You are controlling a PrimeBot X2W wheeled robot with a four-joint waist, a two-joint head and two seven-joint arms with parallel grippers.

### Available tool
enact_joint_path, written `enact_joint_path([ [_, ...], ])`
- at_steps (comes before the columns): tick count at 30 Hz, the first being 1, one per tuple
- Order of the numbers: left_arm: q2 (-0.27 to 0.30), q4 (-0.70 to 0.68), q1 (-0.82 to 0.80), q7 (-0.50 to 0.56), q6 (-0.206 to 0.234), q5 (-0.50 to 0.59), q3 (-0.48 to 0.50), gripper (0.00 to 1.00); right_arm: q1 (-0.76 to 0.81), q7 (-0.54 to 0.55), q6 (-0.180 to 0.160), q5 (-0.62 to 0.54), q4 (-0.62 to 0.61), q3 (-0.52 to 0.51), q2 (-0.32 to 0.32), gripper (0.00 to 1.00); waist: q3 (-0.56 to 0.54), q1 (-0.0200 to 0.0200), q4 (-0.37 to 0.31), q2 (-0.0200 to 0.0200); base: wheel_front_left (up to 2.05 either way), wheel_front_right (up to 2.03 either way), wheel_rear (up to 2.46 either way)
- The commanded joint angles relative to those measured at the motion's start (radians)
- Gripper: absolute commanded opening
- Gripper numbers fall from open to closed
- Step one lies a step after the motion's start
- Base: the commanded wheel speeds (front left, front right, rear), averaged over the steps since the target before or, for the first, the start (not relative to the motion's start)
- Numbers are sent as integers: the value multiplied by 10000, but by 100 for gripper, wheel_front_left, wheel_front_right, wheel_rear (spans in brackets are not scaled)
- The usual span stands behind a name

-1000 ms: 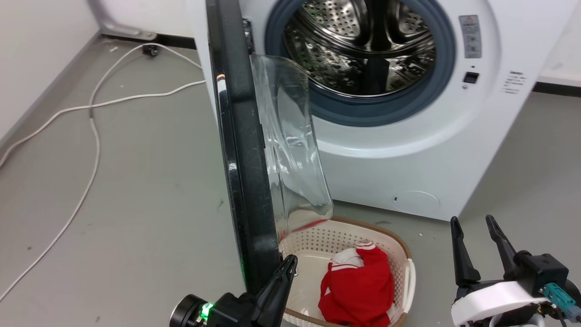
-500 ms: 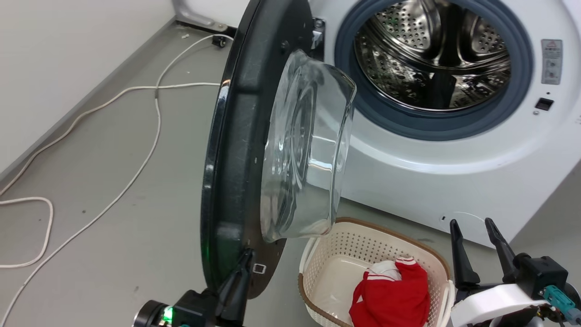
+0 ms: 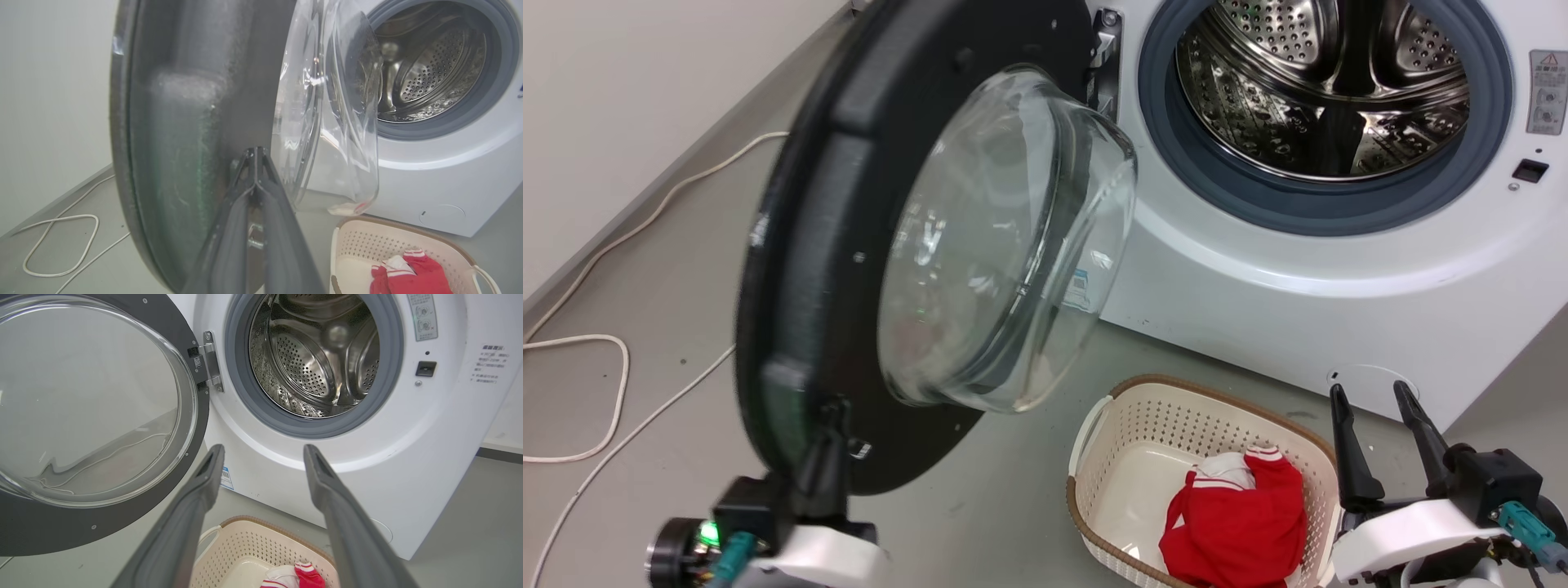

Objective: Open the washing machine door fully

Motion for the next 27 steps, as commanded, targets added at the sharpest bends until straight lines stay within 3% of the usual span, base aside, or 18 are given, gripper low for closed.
enact_joint_path([
  [1,127,72,-199,-106,119,-67,222,0,-127,41,-7,-60,-33,-11,12,100,72,0,-44,0,0,0,0],
  [7,429,750,-850,-399,172,-504,1243,0,-308,198,-7,-165,-231,14,12,100,512,0,-216,0,0,0,0],
  [16,854,1976,-1948,-627,-101,-1035,2533,0,-700,455,-7,-473,-584,-35,12,100,1321,0,-466,0,0,0,0],
  [27,1410,3621,-3485,-660,-885,-1235,3718,0,-1052,630,-7,-700,-843,-23,12,100,1964,0,-650,0,0,0,0],
])
